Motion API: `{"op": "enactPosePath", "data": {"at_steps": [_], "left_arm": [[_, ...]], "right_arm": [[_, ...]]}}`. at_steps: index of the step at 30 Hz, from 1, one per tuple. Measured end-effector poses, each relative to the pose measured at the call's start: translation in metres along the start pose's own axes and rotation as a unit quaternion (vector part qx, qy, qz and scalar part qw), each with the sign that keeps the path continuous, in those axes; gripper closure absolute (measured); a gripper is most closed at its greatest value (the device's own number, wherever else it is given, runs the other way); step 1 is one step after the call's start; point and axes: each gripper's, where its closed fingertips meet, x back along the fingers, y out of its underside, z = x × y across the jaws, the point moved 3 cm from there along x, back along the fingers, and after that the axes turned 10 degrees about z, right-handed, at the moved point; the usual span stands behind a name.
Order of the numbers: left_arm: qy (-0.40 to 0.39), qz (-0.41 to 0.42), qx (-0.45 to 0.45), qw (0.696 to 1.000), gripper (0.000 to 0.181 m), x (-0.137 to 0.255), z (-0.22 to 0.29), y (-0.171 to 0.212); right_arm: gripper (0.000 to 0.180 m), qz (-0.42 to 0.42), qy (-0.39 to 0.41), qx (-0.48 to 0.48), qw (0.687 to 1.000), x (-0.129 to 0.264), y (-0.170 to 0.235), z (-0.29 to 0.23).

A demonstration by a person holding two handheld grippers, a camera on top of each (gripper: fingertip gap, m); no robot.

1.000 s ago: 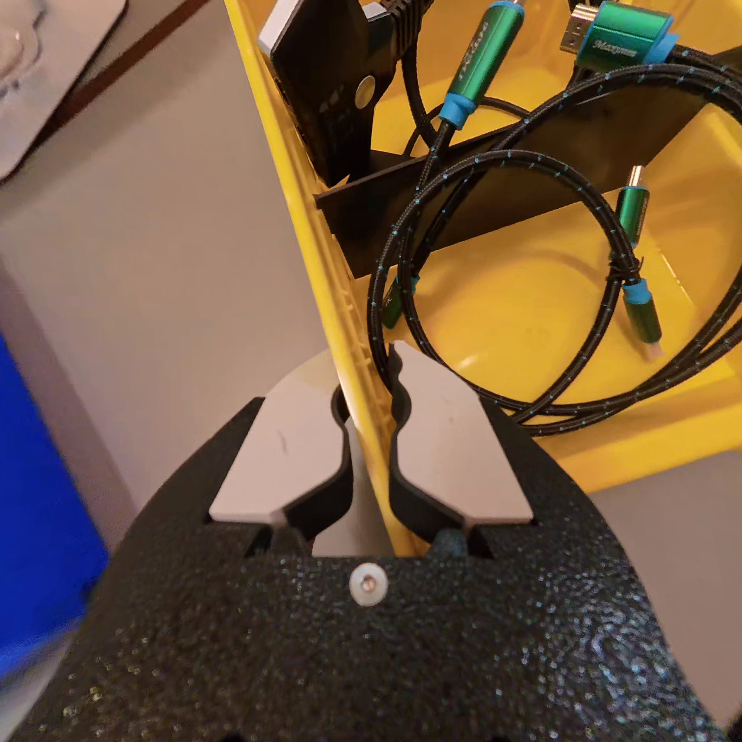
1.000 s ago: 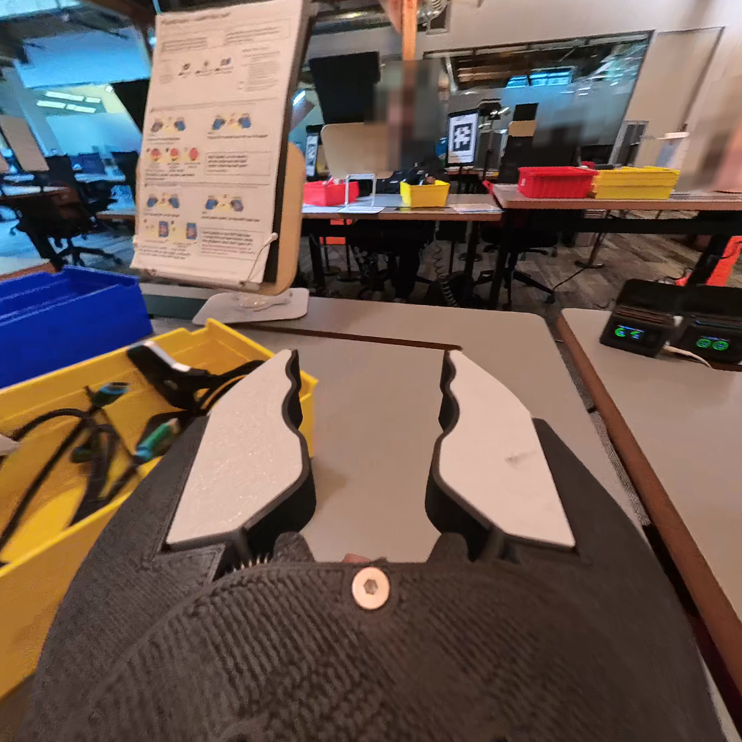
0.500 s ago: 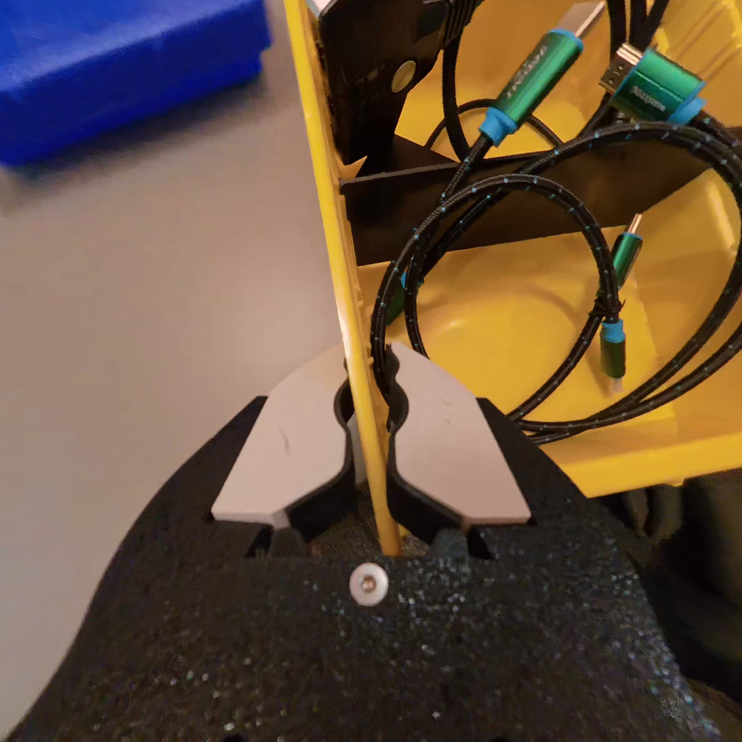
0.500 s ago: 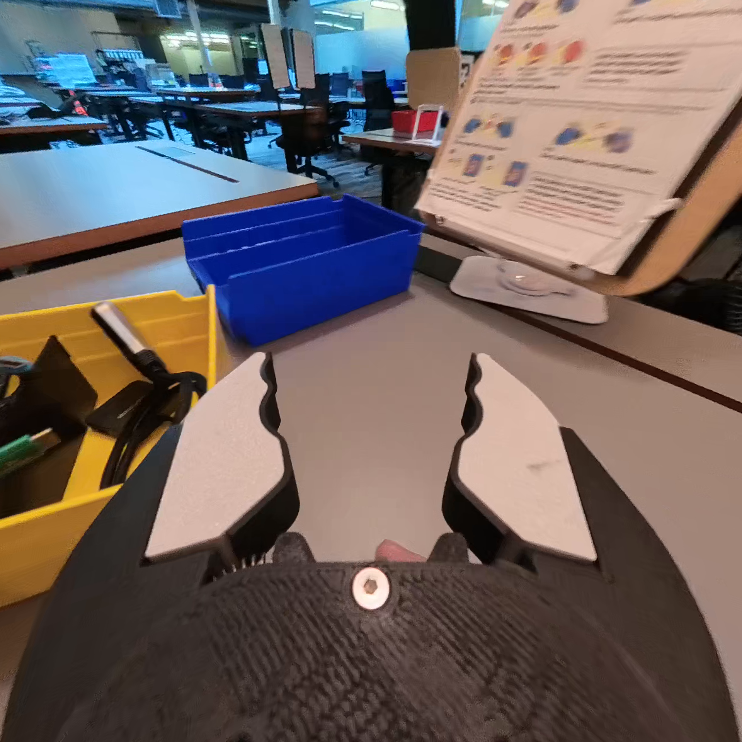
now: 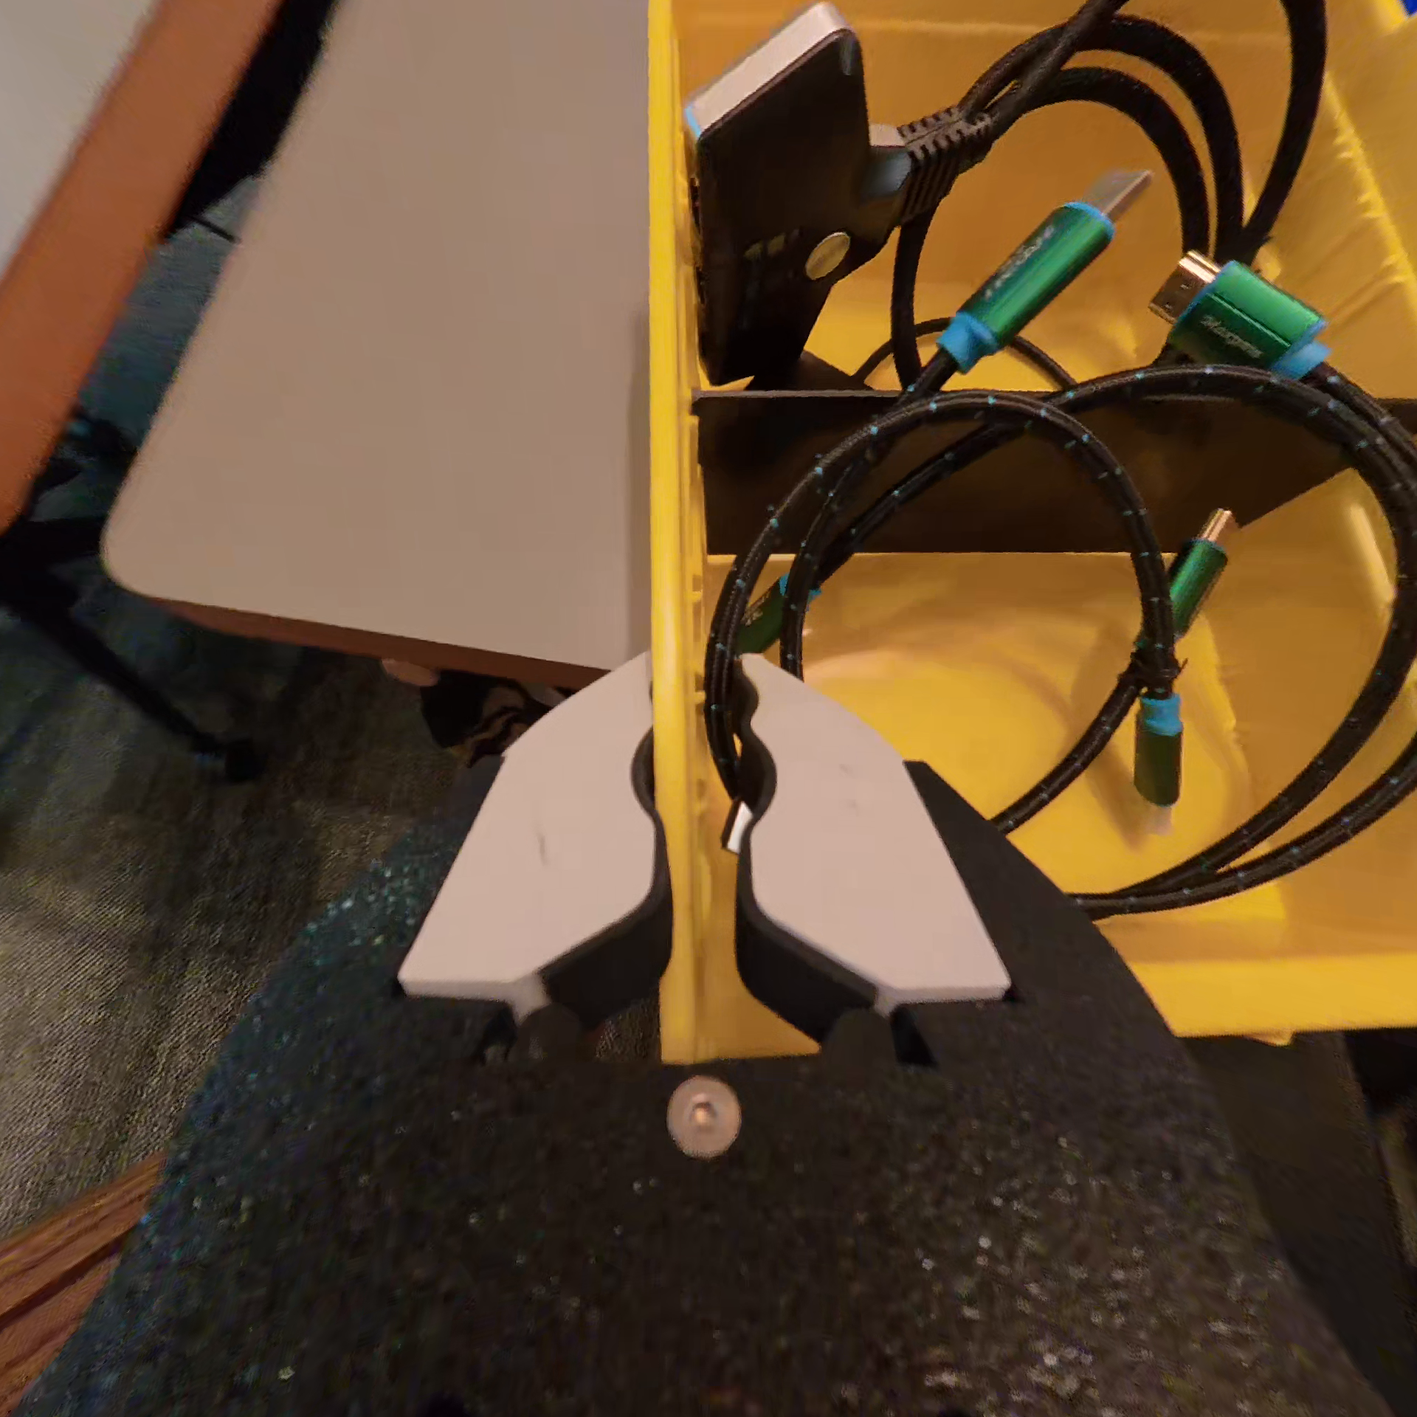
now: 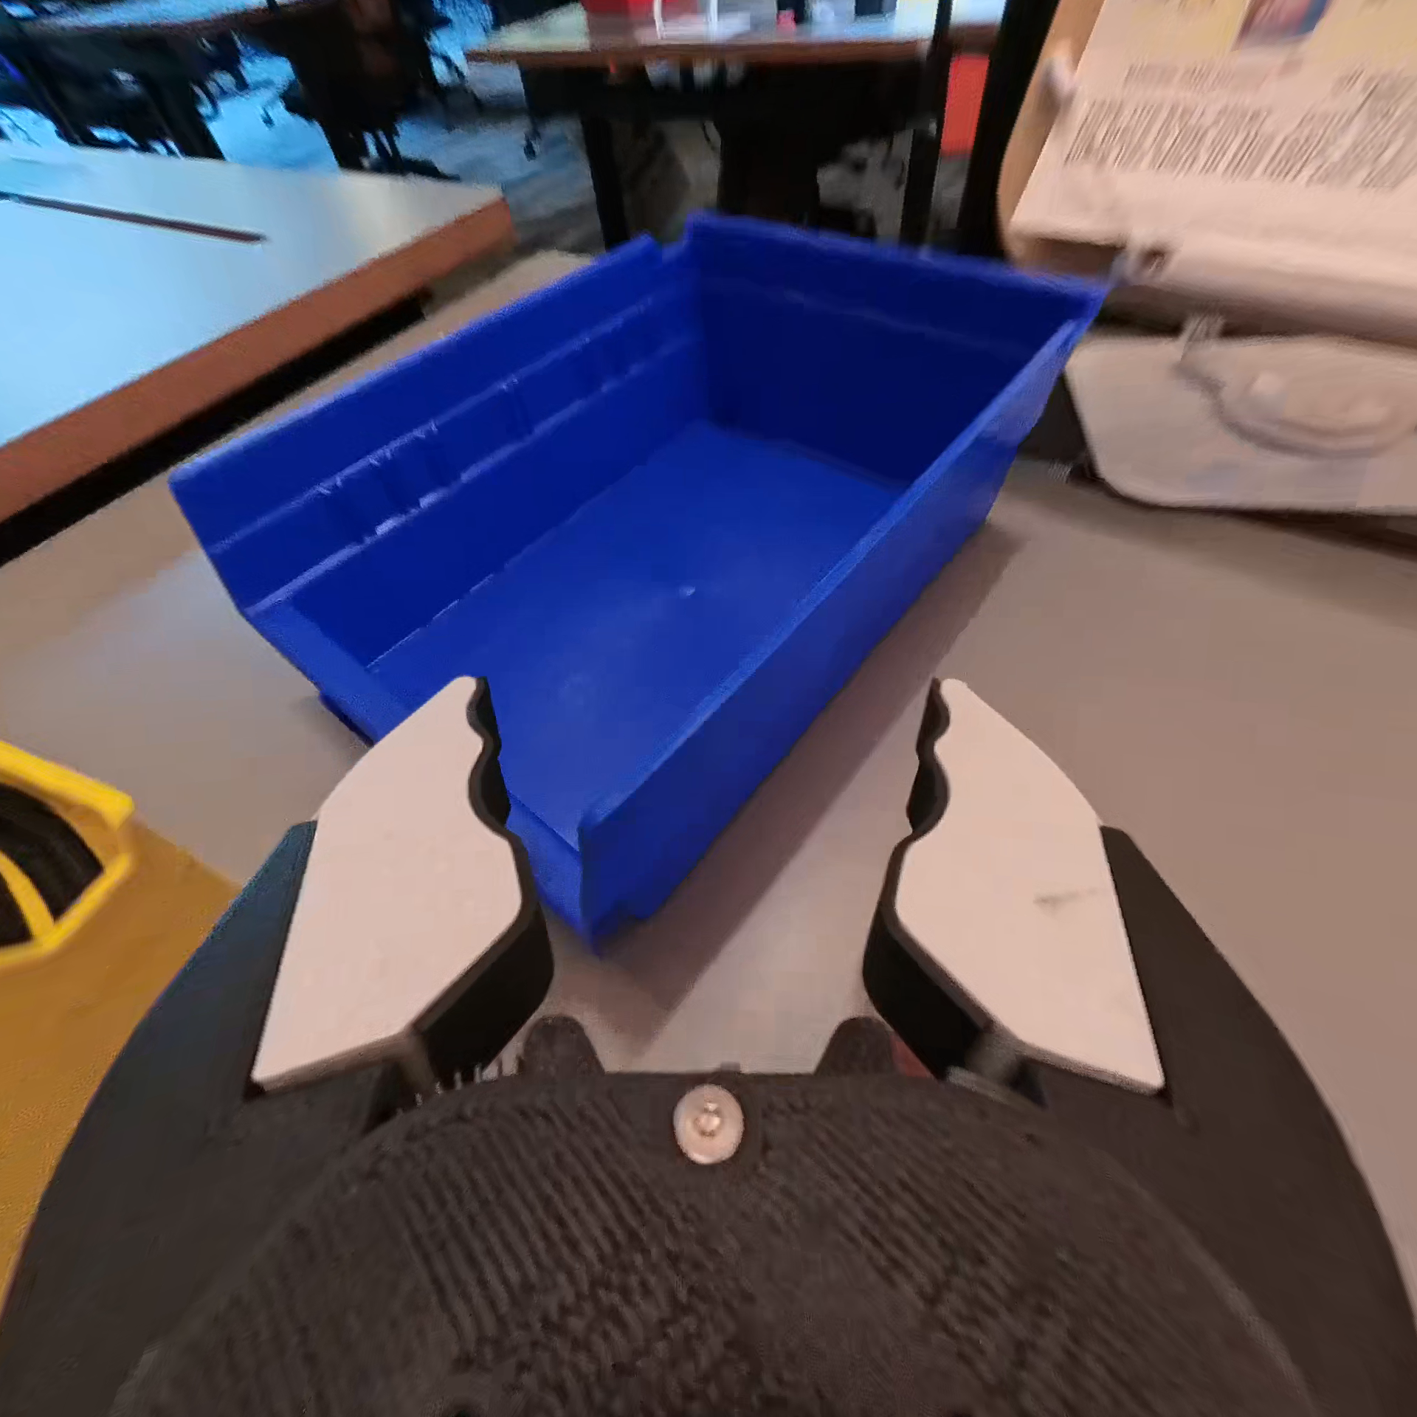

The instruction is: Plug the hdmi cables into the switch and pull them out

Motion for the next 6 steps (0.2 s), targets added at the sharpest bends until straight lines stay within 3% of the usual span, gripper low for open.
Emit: {"op": "enactPosePath", "data": {"at_steps": [1, 4, 6], "left_arm": [[-0.018, 0.008, 0.002, 1.000, 0.168, -0.002, -0.003, -0.001], [-0.062, 0.023, 0.001, 0.998, 0.167, -0.007, -0.008, -0.005], [-0.080, 0.026, -0.008, 0.996, 0.166, -0.010, -0.009, -0.006]], "right_arm": [[0.077, -0.015, 0.002, -0.014, 1.000, -0.008, 0.007, -0.004], [0.103, -0.029, -0.001, 0.015, 0.999, -0.026, 0.023, -0.011], [0.100, -0.020, -0.025, 0.047, 0.998, -0.029, 0.026, -0.008]]}}
